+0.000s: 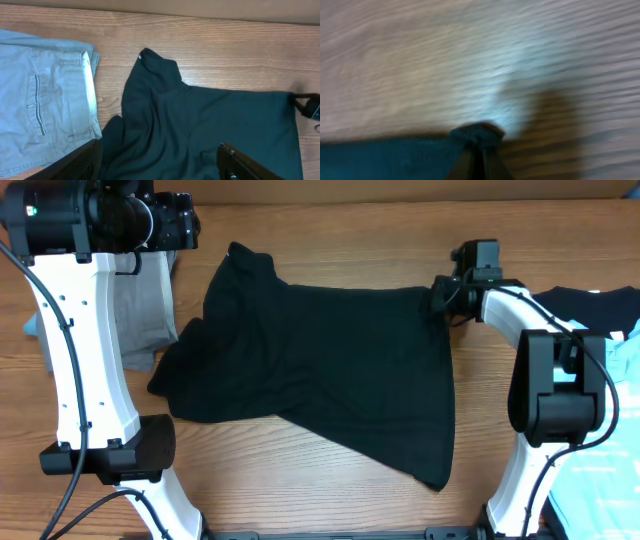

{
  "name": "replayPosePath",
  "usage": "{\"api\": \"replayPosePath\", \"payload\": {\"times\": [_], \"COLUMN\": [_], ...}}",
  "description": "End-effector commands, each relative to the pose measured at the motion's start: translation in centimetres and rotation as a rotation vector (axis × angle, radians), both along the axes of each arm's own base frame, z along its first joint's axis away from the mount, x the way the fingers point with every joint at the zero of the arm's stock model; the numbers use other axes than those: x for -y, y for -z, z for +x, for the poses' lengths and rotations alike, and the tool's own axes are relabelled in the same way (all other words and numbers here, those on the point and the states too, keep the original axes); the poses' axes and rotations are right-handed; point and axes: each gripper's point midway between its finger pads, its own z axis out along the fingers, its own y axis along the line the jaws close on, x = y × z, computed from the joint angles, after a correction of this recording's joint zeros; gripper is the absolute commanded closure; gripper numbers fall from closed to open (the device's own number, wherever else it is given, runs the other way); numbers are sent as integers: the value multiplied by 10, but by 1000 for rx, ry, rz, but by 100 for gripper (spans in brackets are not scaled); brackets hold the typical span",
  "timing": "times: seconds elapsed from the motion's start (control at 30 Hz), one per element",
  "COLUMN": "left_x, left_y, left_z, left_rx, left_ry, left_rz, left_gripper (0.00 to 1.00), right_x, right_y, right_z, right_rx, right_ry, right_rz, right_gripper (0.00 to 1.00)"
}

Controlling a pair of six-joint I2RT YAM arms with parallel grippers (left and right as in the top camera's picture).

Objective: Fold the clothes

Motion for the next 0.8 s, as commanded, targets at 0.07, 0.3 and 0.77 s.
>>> {"api": "replayPosePath", "payload": {"times": [0.07,0.3,0.77], "left_x": [4,4,7], "left_y": [-2,0,43], "left_z": [-1,-3,-31], "left_rx": [6,-7,-216], "left_ry": [28,34,79], "left_rz": [9,13,28], "left_gripper": [23,20,28], "right_x": [95,132,103], "right_y": [-73,-141,-263], "right_z": [57,78,-17], "right_rx": [208,356,326], "right_ry": [307,271,157], "right_rz": [45,234,219], "right_gripper": [96,49,39]}}
